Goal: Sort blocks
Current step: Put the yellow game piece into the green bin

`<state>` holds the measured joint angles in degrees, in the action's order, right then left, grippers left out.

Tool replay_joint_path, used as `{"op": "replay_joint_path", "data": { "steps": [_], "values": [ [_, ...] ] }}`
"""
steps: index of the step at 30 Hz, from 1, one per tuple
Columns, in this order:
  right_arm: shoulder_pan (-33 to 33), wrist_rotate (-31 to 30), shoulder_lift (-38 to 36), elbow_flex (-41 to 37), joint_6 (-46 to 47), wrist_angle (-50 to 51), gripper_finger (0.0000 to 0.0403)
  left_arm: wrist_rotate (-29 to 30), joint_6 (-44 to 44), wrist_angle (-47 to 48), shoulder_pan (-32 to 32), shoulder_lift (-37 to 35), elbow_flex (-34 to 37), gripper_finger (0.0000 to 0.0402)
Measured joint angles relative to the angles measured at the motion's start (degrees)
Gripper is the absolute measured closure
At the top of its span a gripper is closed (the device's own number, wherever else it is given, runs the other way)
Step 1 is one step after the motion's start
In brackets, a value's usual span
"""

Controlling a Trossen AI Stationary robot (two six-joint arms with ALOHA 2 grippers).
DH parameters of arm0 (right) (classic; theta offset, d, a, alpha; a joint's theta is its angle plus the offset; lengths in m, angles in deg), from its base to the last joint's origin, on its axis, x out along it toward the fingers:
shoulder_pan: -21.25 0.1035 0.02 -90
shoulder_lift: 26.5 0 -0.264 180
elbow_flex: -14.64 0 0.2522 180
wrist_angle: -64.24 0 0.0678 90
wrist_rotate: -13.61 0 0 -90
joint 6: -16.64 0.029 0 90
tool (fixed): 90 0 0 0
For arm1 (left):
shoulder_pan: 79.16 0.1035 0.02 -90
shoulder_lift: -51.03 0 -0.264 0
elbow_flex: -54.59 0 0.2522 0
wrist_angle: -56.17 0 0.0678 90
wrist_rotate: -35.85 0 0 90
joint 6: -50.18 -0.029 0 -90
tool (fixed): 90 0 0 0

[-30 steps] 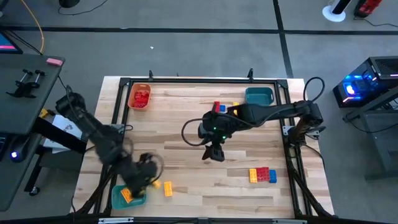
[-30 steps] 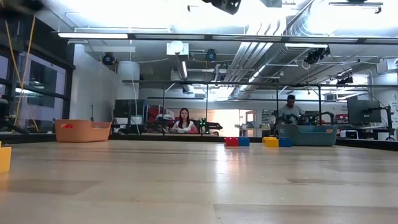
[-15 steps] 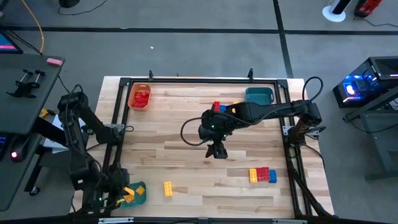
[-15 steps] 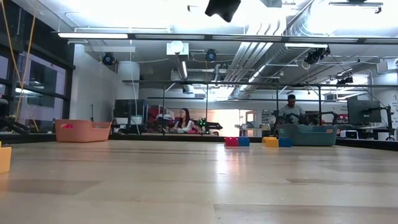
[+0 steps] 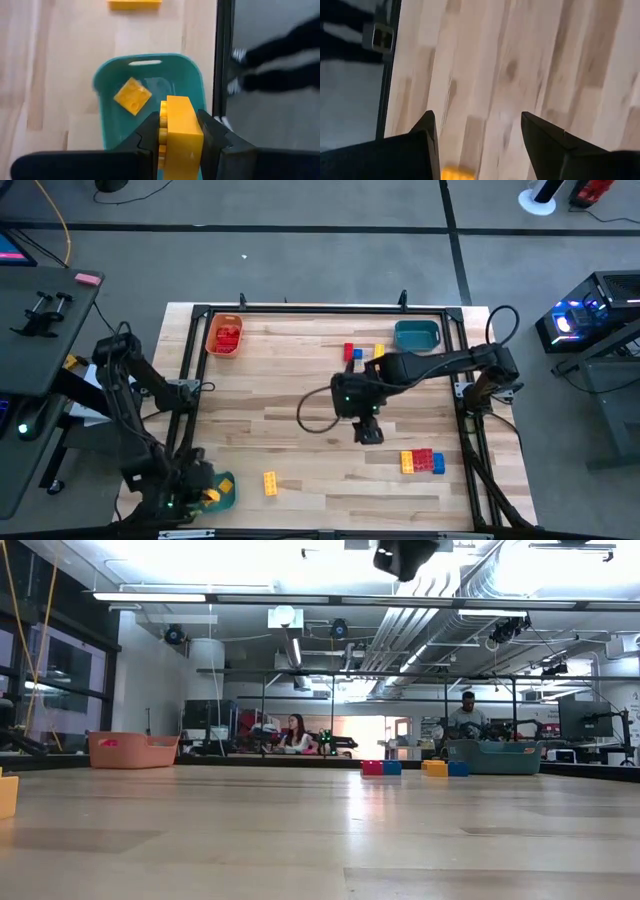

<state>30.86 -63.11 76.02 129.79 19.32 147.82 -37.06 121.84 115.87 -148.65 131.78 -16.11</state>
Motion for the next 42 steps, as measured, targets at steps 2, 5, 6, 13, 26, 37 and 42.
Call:
{"op": "replay_joint_path", "data": {
  "steps": [2, 5, 6, 13, 26, 37, 42],
  "values": [
    [1.1, -0.02, -0.01, 0.0, -0.07, 2.6, 0.0234, -4.02, -4.29, 0.14, 1.71, 0.99, 0.0, 0.0339],
    [2.55, -0.02, -0.02, 0.0, 0.41, 5.61, 0.0234, -7.56, -6.77, 1.01, 4.0, 1.43, 0.0, 0.0332],
    [3.02, -0.02, -0.02, 0.0, 1.04, 6.36, 0.0234, -7.91, -6.82, 0.67, 4.52, 1.46, 0.0, 0.032],
    [7.24, -4.37, -0.02, -0.02, 6.19, 9.75, 0.0234, -14.99, -2.38, 0.12, 7.32, 1.46, 0.0, 0.0229],
    [15.03, -10.91, -0.62, -1.34, 16.96, 19.22, 0.0234, -8.25, -4.29, -5.52, 12.57, -5.0, -0.05, 0.0175],
    [21.73, -2.76, -20.07, -35.23, 51.49, 2.01, 0.0234, -14.28, -18.25, -17.3, 34.77, 0.63, -0.07, 0.0174],
    [26.78, -3.32, -27.99, -46.11, 63.14, -13.85, 0.0234, -29.2, -16.0, -20.84, 34.71, 8.83, 0.0, 0.0179]
  ]
}}
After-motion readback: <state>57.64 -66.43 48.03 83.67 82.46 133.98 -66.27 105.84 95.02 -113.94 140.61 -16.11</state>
